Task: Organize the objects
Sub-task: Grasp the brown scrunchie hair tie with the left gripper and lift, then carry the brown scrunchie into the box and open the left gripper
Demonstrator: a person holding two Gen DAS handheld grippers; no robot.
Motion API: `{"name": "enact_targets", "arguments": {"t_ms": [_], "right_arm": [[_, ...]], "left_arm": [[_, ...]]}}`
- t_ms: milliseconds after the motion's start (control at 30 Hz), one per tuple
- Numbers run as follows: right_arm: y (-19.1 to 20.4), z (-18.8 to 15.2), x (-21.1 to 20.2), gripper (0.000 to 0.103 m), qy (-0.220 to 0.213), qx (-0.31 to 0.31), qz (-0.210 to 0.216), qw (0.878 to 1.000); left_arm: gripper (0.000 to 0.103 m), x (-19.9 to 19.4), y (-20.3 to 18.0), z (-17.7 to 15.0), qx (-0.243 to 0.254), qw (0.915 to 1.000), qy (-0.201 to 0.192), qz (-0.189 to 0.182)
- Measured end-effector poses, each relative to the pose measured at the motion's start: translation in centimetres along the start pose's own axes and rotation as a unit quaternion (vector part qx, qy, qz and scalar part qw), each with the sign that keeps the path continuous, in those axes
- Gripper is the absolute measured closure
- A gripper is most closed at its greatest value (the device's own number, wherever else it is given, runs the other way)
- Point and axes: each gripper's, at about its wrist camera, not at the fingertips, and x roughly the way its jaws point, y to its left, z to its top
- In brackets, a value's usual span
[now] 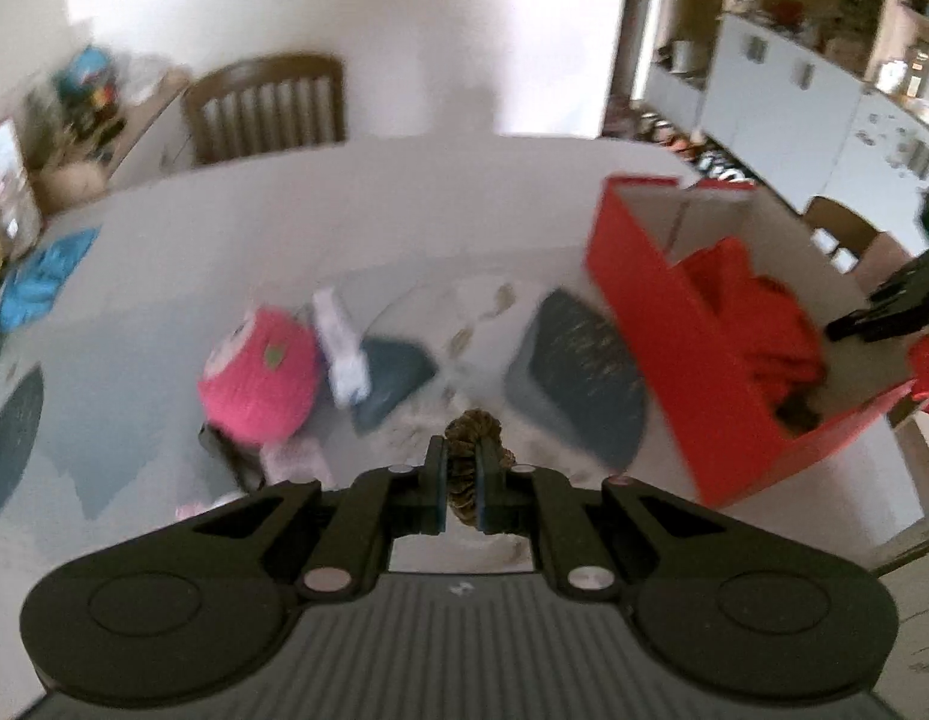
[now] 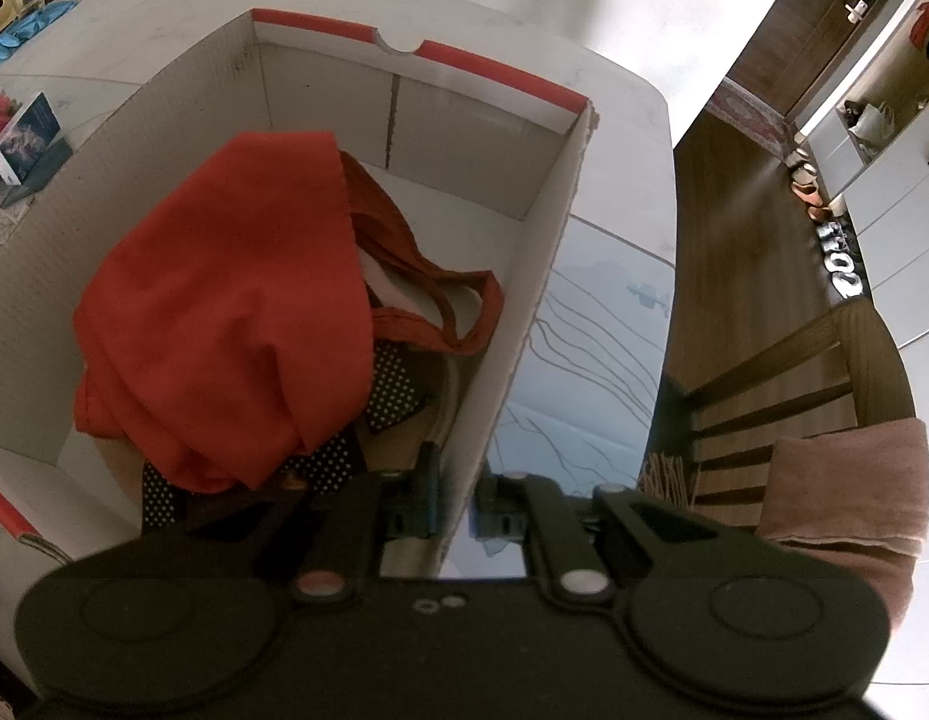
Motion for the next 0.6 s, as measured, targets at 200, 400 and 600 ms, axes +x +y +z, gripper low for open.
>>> {"name": "enact_targets", "arguments": {"t_ms": [200, 400, 600], "right_arm": [[0.1, 0.1, 0.0, 0.095, 0.0, -0.003, -0.001, 1.0], [0.1, 0.0, 0.1, 0.095, -0.001, -0.002, -0.001, 1.0], [0.1, 0.0, 0.1, 0.095, -0.002, -0.001, -0.001, 1.0]], "left_arm": [[0.096, -0.9, -3.1, 3.1, 0.05, 0.9977, -0.023, -0.038], [0.096, -0.8, -6.7, 6.0, 0.079, 0.9914, -0.05, -0.091], [0.096, 1.0, -11.4, 8.6, 0.123, 0.981, -0.061, -0.137]]}}
